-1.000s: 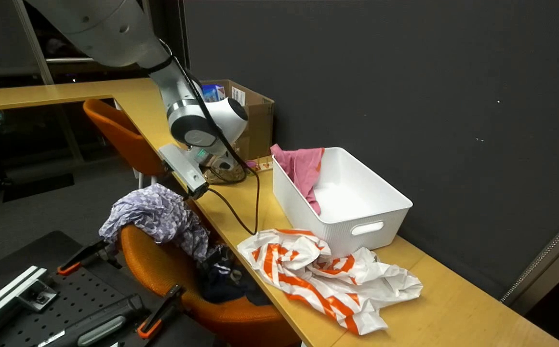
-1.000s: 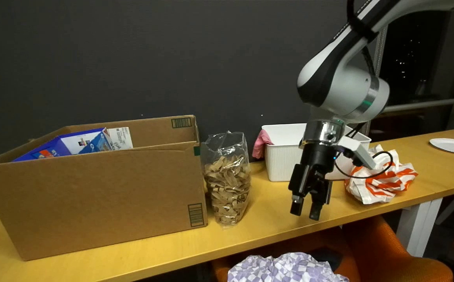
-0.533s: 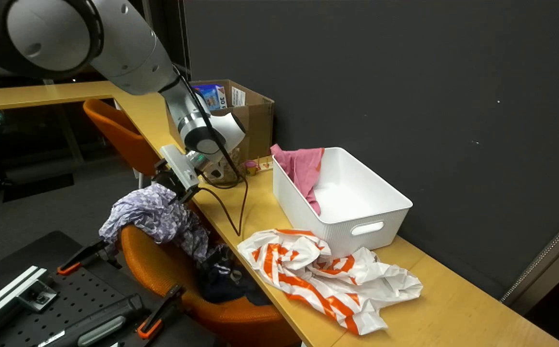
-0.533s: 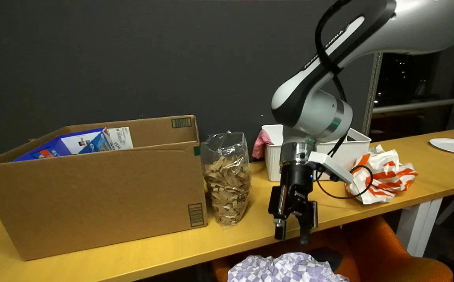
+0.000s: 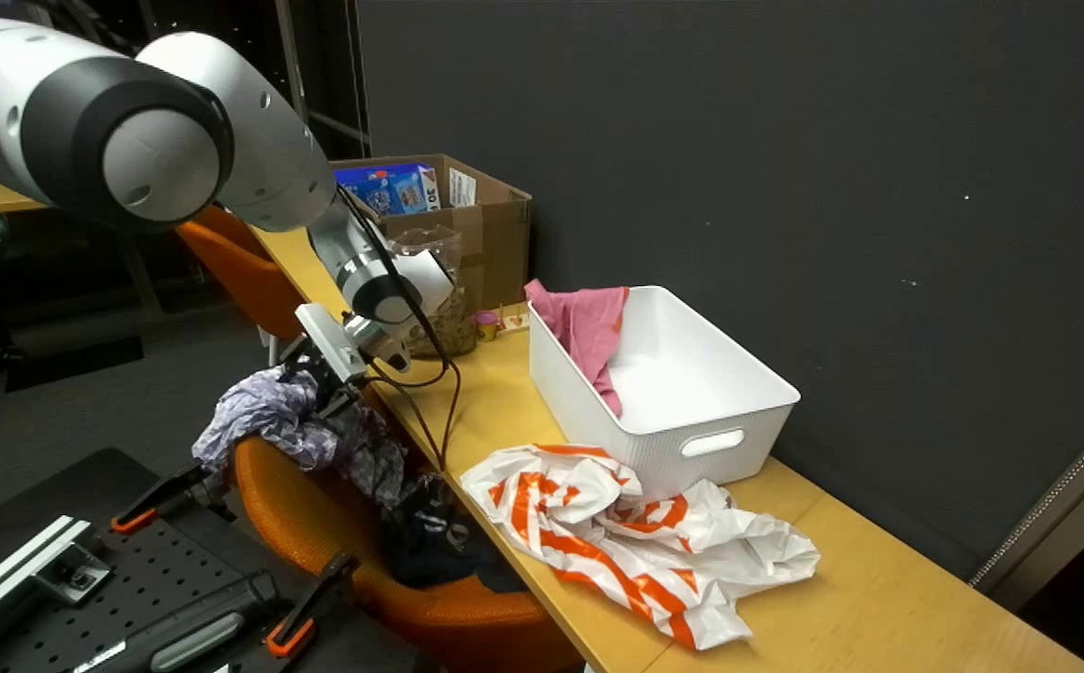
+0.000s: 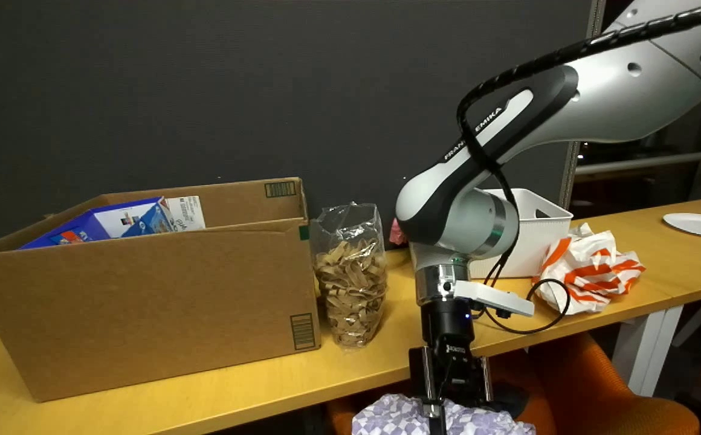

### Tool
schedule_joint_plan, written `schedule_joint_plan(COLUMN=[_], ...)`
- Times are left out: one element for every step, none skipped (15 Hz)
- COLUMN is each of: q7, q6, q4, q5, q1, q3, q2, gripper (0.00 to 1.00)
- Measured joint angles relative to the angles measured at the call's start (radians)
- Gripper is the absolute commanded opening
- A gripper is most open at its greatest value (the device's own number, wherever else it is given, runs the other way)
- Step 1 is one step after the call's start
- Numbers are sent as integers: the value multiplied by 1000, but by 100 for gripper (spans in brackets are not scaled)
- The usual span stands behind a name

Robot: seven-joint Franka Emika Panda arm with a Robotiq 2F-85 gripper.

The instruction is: Pick up all the items from the backrest of the orange chair and put them in the white basket

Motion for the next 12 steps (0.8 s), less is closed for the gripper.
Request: schedule_joint_plan(q7=[8, 15, 21, 25, 27, 28, 28, 28, 28, 28, 28, 28], q6=[-9, -20, -28, -37, -44, -47, -49, -50, -50, -50, -50, -50], q4=[17, 31, 45, 55, 65, 73, 79, 86, 94, 100, 105, 109], q5=[-6, -9, -13, -16, -20, -24, -26, -27, -27, -27, -27, -27], q1=[3, 4, 4, 4, 4, 4, 4, 4, 4, 4, 4, 4], q3=[1, 1, 2, 2, 2, 2, 2, 2, 3, 3, 3, 3], q2=[8, 13, 17, 19, 22, 24, 24, 24, 24, 22, 17, 7], gripper=[41, 34, 26, 19, 11, 4, 1, 0, 0, 1, 2, 2])
